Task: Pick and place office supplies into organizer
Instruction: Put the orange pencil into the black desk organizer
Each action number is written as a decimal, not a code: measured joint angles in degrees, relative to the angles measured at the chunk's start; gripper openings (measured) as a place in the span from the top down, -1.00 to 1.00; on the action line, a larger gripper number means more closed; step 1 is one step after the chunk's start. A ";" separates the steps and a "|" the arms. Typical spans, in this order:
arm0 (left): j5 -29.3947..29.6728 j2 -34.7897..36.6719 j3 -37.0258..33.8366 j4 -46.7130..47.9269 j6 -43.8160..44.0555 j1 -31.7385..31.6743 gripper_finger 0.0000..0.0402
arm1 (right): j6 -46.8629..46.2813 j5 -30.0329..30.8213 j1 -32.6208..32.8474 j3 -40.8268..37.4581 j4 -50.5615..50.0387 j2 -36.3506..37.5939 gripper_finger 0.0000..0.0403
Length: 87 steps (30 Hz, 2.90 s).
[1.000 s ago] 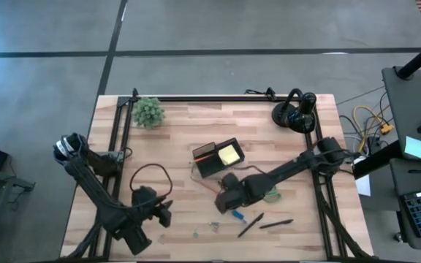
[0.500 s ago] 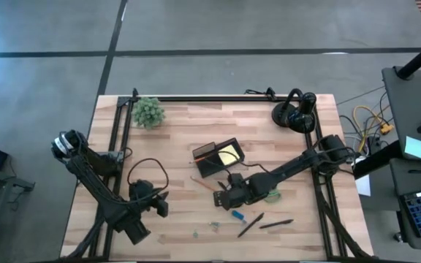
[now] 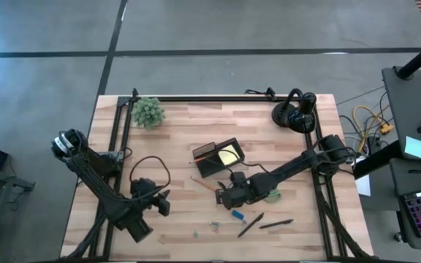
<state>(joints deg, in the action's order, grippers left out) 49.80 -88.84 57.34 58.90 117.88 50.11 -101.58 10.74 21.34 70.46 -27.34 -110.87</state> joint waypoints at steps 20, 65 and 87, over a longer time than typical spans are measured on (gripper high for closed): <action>-0.02 0.07 0.00 -0.49 -1.66 -1.05 0.26 | 3.92 2.77 0.76 0.50 3.01 -0.61 0.96; -0.07 0.07 0.00 -1.02 -2.17 -1.03 0.26 | 3.50 2.82 0.37 -0.27 0.11 -1.77 0.96; -1.25 3.96 -2.20 -1.53 -7.27 -1.42 0.27 | -1.19 3.50 1.36 0.76 1.00 -1.25 0.96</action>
<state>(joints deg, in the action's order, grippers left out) 48.55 -84.88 55.14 57.37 110.61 48.69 -102.77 14.24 22.70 71.22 -26.34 -112.12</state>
